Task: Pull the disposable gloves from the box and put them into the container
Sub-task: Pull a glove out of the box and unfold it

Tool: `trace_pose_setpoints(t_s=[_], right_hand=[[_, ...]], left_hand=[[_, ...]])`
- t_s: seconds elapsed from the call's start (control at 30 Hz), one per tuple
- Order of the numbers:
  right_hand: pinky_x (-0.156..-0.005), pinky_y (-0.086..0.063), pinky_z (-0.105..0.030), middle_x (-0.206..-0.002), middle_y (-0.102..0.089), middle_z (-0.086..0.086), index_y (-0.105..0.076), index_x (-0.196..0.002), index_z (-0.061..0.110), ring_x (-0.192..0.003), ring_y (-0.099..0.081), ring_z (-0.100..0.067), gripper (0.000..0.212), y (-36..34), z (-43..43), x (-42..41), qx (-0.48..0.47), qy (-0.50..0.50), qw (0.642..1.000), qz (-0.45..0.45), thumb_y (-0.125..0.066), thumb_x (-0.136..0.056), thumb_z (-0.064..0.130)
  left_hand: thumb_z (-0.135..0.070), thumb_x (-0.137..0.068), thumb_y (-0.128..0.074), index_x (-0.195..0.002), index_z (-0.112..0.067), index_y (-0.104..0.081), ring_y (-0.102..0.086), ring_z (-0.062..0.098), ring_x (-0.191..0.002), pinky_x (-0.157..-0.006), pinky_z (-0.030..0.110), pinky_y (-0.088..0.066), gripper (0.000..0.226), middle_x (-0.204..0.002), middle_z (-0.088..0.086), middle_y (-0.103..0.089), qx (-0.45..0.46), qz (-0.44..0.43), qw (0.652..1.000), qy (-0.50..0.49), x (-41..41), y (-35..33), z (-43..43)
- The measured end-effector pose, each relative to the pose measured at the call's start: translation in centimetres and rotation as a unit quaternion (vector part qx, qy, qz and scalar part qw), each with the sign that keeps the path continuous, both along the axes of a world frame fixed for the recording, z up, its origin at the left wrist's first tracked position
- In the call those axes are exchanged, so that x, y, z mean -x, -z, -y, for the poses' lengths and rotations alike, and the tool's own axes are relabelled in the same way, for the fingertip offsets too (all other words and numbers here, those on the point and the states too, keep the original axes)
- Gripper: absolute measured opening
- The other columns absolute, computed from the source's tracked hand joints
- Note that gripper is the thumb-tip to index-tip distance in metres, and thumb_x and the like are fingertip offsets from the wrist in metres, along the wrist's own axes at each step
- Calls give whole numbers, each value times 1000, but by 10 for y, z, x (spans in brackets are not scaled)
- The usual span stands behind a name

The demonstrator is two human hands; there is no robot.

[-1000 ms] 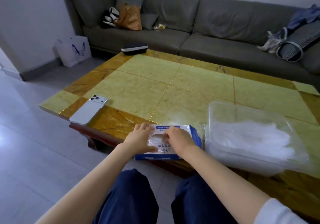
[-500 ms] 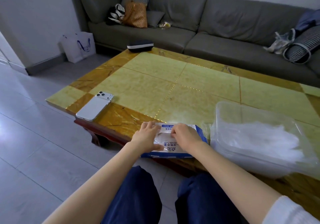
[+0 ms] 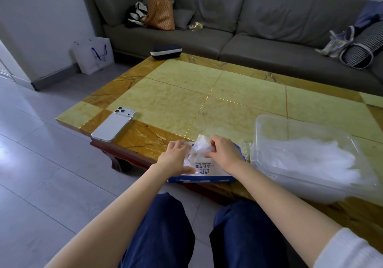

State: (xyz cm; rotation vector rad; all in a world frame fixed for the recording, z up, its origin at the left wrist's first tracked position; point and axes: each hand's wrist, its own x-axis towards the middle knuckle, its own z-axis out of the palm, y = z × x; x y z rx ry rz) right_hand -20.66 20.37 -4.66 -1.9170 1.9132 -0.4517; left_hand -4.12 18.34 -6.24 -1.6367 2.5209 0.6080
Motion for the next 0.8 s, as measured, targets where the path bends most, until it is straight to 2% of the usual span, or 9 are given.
trace_pose_setpoints(t_s=[0.07, 0.13, 0.23, 0.33, 0.47, 0.6, 0.7, 0.8], right_hand=[[-52, -31, -11, -74, -45, 6, -44, -79, 14, -67, -47, -10, 24, 1, 2, 3, 16, 17, 999, 31, -66, -86, 7], [-59, -40, -10, -83, -54, 0, -51, -87, 11, -71, -58, -6, 14, 0, 1, 4, 36, 28, 997, 60, -55, -90, -2], [-77, -54, -30, -91, -60, -7, -56, -98, 5, -86, -65, -17, 16, -4, 2, 5, 64, 31, 995, 77, -45, -94, -6], [-81, -53, -34, -95, -63, -12, -56, -104, 2, -86, -62, -17, 20, -8, 8, 10, 93, 46, 992, 72, -43, -93, -8], [-79, -53, -34, -98, -65, -16, -56, -108, -1, -89, -63, -24, 22, -8, 12, 15, 133, 65, 988, 47, -46, -91, -10], [-76, -52, -34, -97, -63, -18, -53, -111, -3, -84, -60, -26, 27, -22, 20, 32, 177, 125, 976, 35, -39, -89, -13], [-79, -51, -33, -99, -63, -14, -54, -110, 0, -86, -59, -23, 24, -30, 19, 33, 147, 93, 984, 31, -37, -94, -6], [-72, -45, -27, -93, -59, -3, -55, -95, 9, -84, -56, -19, 14, -23, 7, 14, 67, 25, 997, 21, -51, -96, 22]], left_hand=[[-44, -83, -66, -146, -22, -25, -8, 26, -142, -110, 46, -32, 78, -155, 2, -13, -4, -1, 1000, 0, 0, 0, 0], [-44, -83, -66, -146, -22, -25, -7, 26, -142, -111, 46, -31, 78, -155, 2, -12, -5, 0, 1000, 0, 0, 0, 1], [-45, -83, -65, -147, -21, -23, -6, 26, -143, -111, 47, -30, 80, -156, 2, -10, -6, 6, 1000, 1, 0, 0, 2], [-45, -84, -65, -146, -20, -24, -6, 26, -143, -111, 47, -30, 78, -156, 3, -9, -8, 6, 1000, 0, 0, 0, 2], [-45, -83, -66, -146, -23, -24, -7, 26, -143, -110, 47, -31, 78, -156, 2, -10, -10, 0, 1000, -3, -1, 1, 3], [-45, -82, -66, -147, -21, -22, -8, 25, -142, -109, 46, -33, 82, -156, 2, -11, -3, 9, 1000, -1, 0, 1, 3], [-46, -81, -67, -147, -21, -23, -10, 26, -142, -109, 45, -34, 82, -155, 2, -12, -1, 9, 1000, -1, 1, 2, 4], [-45, -82, -66, -147, -21, -23, -10, 26, -141, -109, 44, -34, 82, -155, 2, -12, -1, 8, 1000, 0, 1, 2, 4]])
